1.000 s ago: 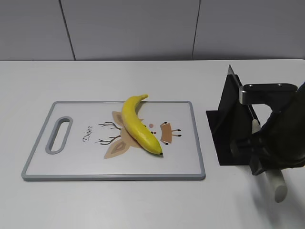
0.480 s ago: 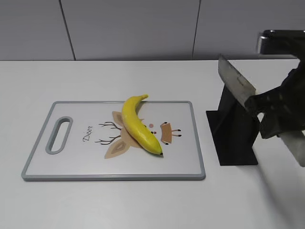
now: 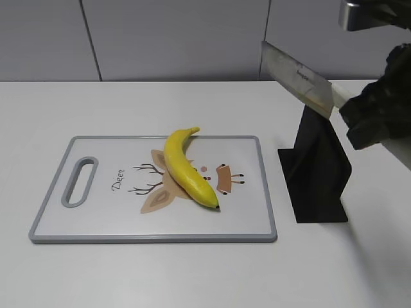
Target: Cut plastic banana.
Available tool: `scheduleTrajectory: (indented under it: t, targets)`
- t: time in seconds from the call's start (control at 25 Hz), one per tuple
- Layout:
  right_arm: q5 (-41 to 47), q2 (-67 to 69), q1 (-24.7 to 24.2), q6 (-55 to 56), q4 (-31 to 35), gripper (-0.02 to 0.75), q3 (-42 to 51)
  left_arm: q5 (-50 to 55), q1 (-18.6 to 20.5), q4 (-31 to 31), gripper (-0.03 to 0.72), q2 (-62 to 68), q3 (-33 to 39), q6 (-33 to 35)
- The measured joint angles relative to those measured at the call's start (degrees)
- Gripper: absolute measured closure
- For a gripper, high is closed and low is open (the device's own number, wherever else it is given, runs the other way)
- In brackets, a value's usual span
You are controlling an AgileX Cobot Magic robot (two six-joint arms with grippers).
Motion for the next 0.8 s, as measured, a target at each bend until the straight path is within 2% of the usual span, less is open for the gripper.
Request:
scheduleTrajectory:
  t: [0.24, 0.48, 0.64, 0.8]
  targets:
    - [-0.1, 0.1, 0.0, -14.7, 1.5, 0.561, -0.3, -2.2, 0.0, -0.7, 0.115, 7.8, -2.2, 2.3]
    - [-0.2, 4.4, 0.0, -28.9, 9.2, 0.561, -3.0, -7.6, -0.1, -4.5, 0.115, 21.0, -5.7, 12.0]
    - [-0.2, 9.0, 0.0, -35.6, 9.9, 0.561, -7.4, -11.5, -0.7, -8.2, 0.115, 29.4, -8.1, 19.5]
    - [0.0, 13.7, 0.0, -41.1, 10.0, 0.561, -12.0, -13.7, -3.2, -9.6, 0.115, 38.4, -12.2, 26.5]
